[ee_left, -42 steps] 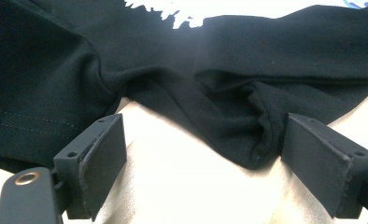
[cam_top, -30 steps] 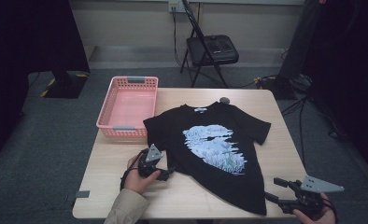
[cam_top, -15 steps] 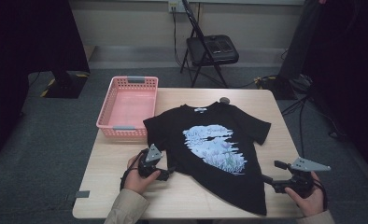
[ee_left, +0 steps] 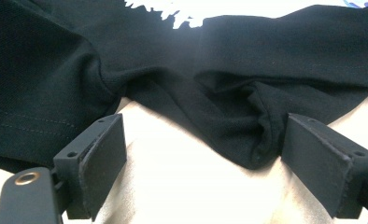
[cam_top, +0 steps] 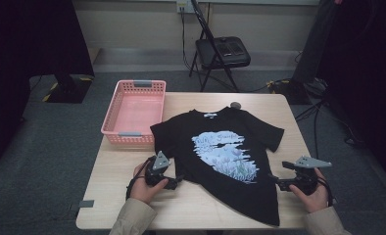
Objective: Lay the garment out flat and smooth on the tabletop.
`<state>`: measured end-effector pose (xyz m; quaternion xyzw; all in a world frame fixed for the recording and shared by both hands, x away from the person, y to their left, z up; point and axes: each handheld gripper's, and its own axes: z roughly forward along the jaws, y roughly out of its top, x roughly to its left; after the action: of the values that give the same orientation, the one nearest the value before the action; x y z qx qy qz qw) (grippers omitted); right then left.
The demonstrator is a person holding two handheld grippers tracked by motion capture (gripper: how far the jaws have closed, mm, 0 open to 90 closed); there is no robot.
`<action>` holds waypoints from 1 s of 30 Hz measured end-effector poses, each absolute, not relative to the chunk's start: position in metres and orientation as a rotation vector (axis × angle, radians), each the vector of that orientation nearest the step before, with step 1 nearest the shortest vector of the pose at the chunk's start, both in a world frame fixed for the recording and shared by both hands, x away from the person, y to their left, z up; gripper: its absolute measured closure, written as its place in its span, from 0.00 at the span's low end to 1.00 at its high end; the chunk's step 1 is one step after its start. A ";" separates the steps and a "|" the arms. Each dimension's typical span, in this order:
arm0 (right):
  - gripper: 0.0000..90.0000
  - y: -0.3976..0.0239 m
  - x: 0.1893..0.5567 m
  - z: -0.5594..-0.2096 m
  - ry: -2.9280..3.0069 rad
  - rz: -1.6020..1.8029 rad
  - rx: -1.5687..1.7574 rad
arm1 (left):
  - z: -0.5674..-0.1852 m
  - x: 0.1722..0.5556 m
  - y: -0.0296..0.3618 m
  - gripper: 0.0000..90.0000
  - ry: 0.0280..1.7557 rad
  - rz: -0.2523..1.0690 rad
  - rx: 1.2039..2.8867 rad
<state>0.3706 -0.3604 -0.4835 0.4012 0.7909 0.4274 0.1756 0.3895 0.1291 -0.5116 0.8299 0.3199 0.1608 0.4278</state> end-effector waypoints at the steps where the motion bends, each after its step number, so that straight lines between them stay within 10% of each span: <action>1: 0.15 -0.359 0.373 -0.485 2.256 1.204 1.135 | -0.512 0.390 0.129 0.16 0.799 0.402 2.073; 30: 0.11 -0.344 0.409 -0.499 2.331 1.011 1.147 | -0.512 0.418 0.124 0.03 0.871 0.436 2.078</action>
<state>0.4092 -0.3436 -0.4988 0.4048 0.8232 0.3570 0.1759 0.4181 0.1237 -0.5121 0.8255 0.3459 0.1731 0.4109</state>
